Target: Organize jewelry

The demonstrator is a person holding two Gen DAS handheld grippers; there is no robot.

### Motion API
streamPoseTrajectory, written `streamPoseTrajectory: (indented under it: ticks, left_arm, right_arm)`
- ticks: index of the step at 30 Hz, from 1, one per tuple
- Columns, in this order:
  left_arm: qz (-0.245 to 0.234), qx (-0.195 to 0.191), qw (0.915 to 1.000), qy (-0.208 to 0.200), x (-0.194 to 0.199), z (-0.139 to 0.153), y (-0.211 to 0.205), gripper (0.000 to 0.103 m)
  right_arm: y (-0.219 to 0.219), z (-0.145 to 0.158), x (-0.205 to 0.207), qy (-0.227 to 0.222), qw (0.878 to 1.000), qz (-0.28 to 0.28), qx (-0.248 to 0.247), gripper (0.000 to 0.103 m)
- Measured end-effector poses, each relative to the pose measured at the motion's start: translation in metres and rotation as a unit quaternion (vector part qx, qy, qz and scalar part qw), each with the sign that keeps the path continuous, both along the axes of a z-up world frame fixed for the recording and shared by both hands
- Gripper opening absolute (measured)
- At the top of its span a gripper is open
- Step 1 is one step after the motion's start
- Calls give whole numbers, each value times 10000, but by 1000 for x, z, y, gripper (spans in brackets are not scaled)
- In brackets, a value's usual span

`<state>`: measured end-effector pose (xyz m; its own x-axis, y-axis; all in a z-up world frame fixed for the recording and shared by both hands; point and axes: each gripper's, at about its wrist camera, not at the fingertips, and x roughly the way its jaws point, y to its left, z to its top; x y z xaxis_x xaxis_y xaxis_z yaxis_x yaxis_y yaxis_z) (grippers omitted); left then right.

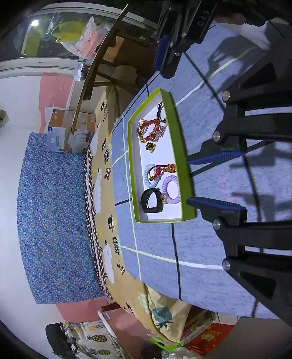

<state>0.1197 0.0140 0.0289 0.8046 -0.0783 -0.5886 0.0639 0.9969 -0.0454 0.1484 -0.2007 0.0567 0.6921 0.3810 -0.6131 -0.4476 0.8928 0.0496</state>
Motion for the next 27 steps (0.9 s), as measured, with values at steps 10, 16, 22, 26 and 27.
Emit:
streamPoseTrajectory:
  ticks: [10, 16, 22, 26, 27]
  left_arm:
    - [94, 52, 9999, -112, -41, -3, -7, 31]
    - [121, 36, 9999, -108, -61, -7, -6, 31]
    - [79, 121, 9998, -156, -72, -9, -10, 31]
    - [59, 114, 9998, -152, -74, -11, -12, 31]
    - [65, 114, 9998, -153, -75, -11, -12, 31]
  right_arm:
    - [-7, 0, -45, -97, 9998, -76, 130, 33]
    - [-8, -3, -63, -110, 9998, -112, 117, 33]
    - [-8, -5, -76, -124, 9998, -139, 93, 33]
    - [-7, -8, -79, -110, 9998, -139, 48, 33]
    - [-6, -9, -79, -96, 9998, -140, 41, 33]
